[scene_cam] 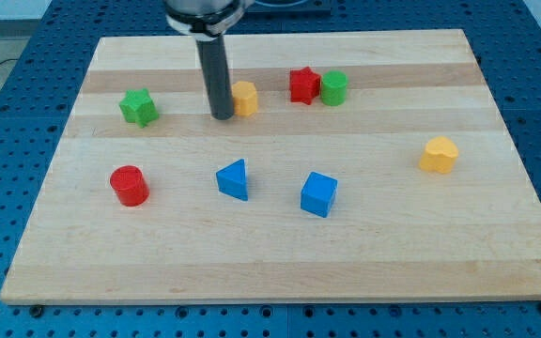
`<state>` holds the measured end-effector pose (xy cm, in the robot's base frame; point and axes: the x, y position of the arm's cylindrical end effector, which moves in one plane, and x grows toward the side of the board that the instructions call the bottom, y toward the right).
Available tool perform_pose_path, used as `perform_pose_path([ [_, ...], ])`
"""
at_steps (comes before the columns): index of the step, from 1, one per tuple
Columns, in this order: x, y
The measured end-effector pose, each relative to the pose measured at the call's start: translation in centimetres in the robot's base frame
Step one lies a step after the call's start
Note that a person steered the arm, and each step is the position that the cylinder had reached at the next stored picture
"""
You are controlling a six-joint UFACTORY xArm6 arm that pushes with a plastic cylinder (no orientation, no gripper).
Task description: Push the yellow hexagon into the red star
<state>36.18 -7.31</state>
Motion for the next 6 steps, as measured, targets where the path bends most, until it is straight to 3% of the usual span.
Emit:
perform_pose_path([
  [2,-0.8,2.9],
  [4,-2.3,-1.0],
  [6,-3.7,2.8],
])
